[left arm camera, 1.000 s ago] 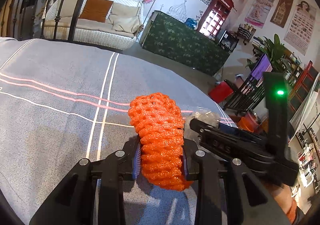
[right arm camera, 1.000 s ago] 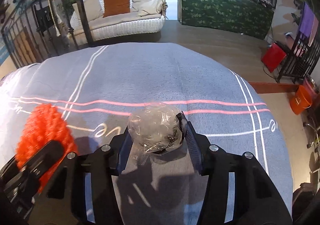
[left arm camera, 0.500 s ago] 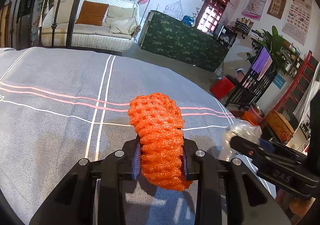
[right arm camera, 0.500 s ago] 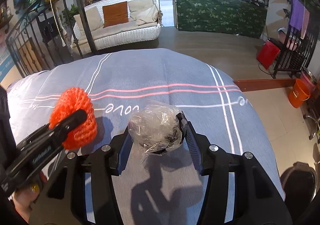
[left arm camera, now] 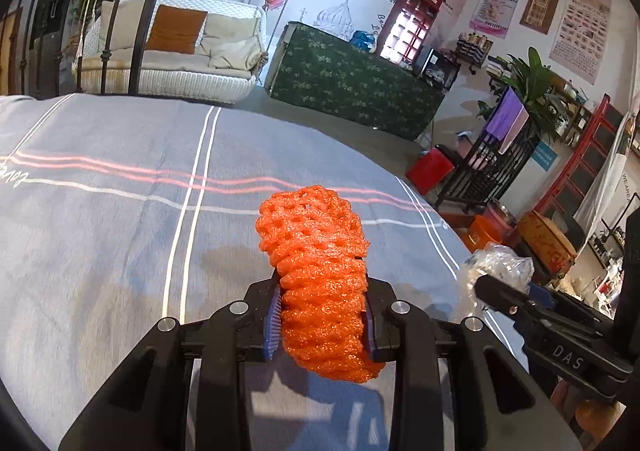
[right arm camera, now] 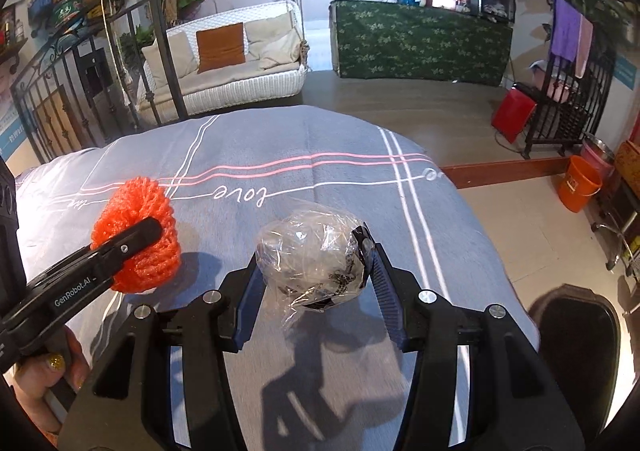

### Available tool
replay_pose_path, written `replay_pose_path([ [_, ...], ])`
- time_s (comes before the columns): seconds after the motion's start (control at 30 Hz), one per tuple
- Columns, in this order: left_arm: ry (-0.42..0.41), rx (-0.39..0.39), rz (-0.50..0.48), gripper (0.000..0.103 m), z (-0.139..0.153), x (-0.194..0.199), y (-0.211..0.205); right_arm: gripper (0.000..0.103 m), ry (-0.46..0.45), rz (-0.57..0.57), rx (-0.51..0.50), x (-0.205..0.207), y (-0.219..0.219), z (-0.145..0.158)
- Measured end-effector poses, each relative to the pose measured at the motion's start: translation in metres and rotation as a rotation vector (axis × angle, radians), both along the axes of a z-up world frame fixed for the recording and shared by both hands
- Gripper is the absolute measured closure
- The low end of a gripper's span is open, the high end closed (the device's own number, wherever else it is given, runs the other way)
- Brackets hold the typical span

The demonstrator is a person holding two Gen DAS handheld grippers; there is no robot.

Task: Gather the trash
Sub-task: 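Carry the plastic bag into the black bin and open the right tool while left holds orange net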

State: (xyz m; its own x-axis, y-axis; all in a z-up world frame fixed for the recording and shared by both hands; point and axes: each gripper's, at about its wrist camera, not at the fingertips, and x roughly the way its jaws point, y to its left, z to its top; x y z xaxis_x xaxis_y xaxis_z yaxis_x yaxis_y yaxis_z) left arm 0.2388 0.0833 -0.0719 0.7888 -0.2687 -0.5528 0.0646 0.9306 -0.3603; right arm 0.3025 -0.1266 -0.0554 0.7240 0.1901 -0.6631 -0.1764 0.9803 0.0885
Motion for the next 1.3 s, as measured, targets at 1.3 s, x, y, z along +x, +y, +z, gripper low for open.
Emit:
replay_pose_path([
  [1.3,-0.056,0.060,-0.388,0.073,0.007,-0.090,-0.137,0.051,-0.020,-0.377,0.048,-0.156,-0.174,-0.029],
])
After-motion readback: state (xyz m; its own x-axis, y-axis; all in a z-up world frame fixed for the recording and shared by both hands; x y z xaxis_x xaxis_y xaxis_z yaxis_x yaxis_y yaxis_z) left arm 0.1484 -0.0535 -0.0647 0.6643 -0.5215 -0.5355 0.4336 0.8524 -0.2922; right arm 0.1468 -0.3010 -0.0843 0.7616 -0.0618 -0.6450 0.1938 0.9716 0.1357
